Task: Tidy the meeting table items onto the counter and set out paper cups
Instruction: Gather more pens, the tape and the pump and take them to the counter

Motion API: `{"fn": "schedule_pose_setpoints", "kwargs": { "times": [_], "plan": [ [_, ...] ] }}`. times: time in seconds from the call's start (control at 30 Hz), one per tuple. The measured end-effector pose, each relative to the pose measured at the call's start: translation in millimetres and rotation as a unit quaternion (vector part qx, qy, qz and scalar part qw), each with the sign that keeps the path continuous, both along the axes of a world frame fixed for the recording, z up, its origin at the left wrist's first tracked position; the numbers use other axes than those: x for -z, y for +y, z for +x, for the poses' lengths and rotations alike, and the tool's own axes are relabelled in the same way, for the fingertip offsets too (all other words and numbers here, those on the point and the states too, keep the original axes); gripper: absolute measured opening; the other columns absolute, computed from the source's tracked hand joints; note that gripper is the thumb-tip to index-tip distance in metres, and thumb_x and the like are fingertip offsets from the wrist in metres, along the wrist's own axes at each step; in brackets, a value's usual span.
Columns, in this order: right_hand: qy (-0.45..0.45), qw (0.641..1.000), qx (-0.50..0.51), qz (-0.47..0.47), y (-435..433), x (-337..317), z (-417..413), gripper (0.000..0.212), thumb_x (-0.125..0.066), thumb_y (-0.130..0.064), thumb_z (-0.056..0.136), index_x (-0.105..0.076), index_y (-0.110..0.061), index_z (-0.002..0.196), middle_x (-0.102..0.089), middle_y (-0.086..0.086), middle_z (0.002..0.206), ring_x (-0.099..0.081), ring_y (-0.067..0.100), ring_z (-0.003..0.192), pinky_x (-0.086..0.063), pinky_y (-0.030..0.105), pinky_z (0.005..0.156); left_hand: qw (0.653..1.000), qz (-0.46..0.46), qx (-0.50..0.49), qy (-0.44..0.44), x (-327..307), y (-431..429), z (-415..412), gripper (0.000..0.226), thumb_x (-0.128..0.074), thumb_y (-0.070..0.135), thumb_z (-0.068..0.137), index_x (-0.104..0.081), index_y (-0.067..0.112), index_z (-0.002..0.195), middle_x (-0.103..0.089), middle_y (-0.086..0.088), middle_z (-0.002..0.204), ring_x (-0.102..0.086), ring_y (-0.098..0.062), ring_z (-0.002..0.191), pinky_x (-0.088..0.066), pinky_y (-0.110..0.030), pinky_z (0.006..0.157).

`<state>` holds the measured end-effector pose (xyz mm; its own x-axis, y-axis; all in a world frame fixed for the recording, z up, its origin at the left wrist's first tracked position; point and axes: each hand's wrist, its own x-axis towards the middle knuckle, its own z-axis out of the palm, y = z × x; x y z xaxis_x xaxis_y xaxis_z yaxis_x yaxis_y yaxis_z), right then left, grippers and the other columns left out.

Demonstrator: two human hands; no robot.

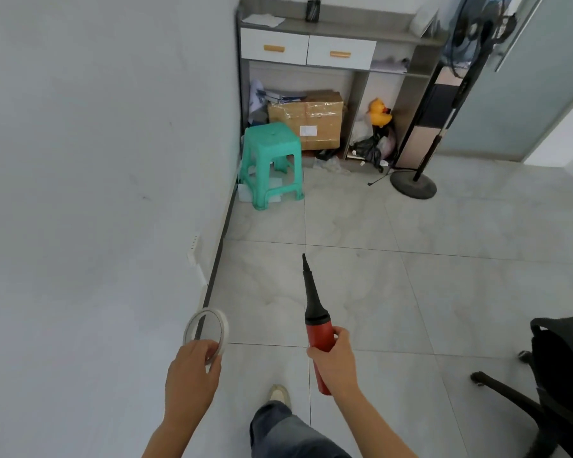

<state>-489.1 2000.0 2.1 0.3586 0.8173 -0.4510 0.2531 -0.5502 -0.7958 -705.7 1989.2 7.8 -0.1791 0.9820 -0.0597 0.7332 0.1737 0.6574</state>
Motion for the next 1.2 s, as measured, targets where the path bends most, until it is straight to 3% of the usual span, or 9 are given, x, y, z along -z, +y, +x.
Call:
{"fn": "schedule_pose_setpoints", "kwargs": {
  "times": [0.17, 0.27, 0.37, 0.47, 0.53, 0.7, 0.83, 1.0, 1.2],
  "plan": [
    [0.008, 0.999, -0.022, 0.036, 116.0, -15.2, 13.1, 0.045, -0.062, -0.006, 0.079, -0.035, -0.018, 0.113, -0.05, 0.0, 0.094, -0.051, 0.007, 0.064, -0.037, 0.016, 0.049, 1.0, 0.006, -0.014, 0.016, -7.3, 91.1, 7.0, 0.017, -0.062, 0.009, 0.082, -0.052, 0.022, 0.076, -0.057, 0.001, 0.075, -0.054, -0.02, 0.075, -0.041, -0.029, 0.069],
    [0.014, 0.999, -0.029, 0.025, 164.1, -17.9, 15.0, 0.046, -0.062, -0.006, 0.078, -0.035, -0.018, 0.113, -0.051, -0.002, 0.091, -0.053, 0.007, 0.064, -0.038, 0.018, 0.05, 0.999, 0.001, -0.021, 0.024, -11.5, 134.0, 14.2, 0.012, -0.063, 0.008, 0.081, -0.059, 0.019, 0.08, -0.057, 0.0, 0.075, -0.052, -0.018, 0.07, -0.04, -0.028, 0.069],
    [0.0, 0.998, -0.067, -0.007, 195.1, -2.9, 10.8, 0.045, -0.064, -0.007, 0.076, -0.035, -0.023, 0.107, -0.052, -0.002, 0.094, -0.055, 0.009, 0.069, -0.042, 0.02, 0.058, 0.998, -0.037, -0.031, 0.036, -1.0, 172.3, 19.2, 0.006, -0.063, 0.012, 0.082, -0.065, 0.009, 0.088, -0.064, -0.006, 0.085, -0.053, -0.017, 0.071, -0.045, -0.028, 0.075],
    [-0.026, 0.994, -0.095, -0.041, 231.5, 5.3, 12.9, 0.049, -0.065, -0.007, 0.073, -0.038, -0.021, 0.111, -0.052, -0.001, 0.099, -0.059, 0.019, 0.083, -0.05, 0.03, 0.076, 0.997, -0.071, -0.032, 0.03, 5.7, 218.6, 22.3, 0.002, -0.059, 0.017, 0.086, -0.059, 0.015, 0.085, -0.061, -0.002, 0.086, -0.057, -0.017, 0.074, -0.043, -0.025, 0.074],
    [-0.031, 0.995, -0.082, -0.048, 263.1, 7.5, 17.2, 0.049, -0.065, -0.008, 0.073, -0.038, -0.021, 0.111, -0.053, 0.001, 0.101, -0.06, 0.023, 0.088, -0.051, 0.033, 0.081, 0.996, -0.081, -0.03, 0.031, 9.8, 254.9, 23.7, 0.01, -0.058, 0.018, 0.086, -0.063, 0.01, 0.091, -0.059, -0.001, 0.085, -0.056, -0.017, 0.074, -0.044, -0.023, 0.076],
    [-0.034, 0.998, -0.036, -0.041, 358.4, 10.4, 22.2, 0.047, -0.065, -0.008, 0.073, -0.033, -0.026, 0.103, -0.054, 0.002, 0.1, -0.06, 0.023, 0.085, -0.047, 0.03, 0.073, 0.997, -0.075, -0.011, 0.004, 13.3, 366.2, 27.5, 0.013, -0.059, 0.013, 0.085, -0.064, 0.005, 0.093, -0.065, -0.008, 0.089, -0.058, -0.019, 0.076, -0.051, -0.033, 0.083],
    [-0.056, 0.997, -0.022, -0.052, 431.7, 5.0, 15.9, 0.05, -0.064, -0.009, 0.07, -0.038, -0.02, 0.112, -0.057, 0.004, 0.105, -0.061, 0.024, 0.087, -0.052, 0.034, 0.077, 0.998, -0.052, 0.012, -0.011, 3.1, 465.6, 21.8, 0.011, -0.056, 0.013, 0.085, -0.063, 0.011, 0.094, -0.058, 0.0, 0.086, -0.056, -0.017, 0.078, -0.042, -0.023, 0.07],
    [-0.056, 0.996, 0.012, -0.07, 492.3, 0.2, 12.4, 0.05, -0.065, -0.011, 0.07, -0.033, -0.029, 0.104, -0.054, 0.002, 0.107, -0.06, 0.024, 0.091, -0.052, 0.036, 0.082, 0.996, -0.046, 0.074, -0.01, -5.2, 567.3, 33.8, 0.009, -0.056, 0.011, 0.084, -0.056, 0.019, 0.081, -0.056, 0.0, 0.082, -0.052, -0.014, 0.07, -0.035, -0.019, 0.059],
    [-0.066, 0.984, 0.084, -0.141, 526.9, 12.1, 42.5, 0.055, -0.066, -0.014, 0.071, -0.038, -0.019, 0.118, -0.057, 0.005, 0.109, -0.06, 0.026, 0.094, -0.049, 0.042, 0.091, 0.987, -0.073, 0.145, -0.018, 6.7, 623.4, 72.7, 0.013, -0.054, 0.012, 0.085, -0.051, 0.024, 0.082, -0.057, 0.002, 0.086, -0.052, -0.013, 0.077, -0.034, -0.016, 0.061]
  ]
}}
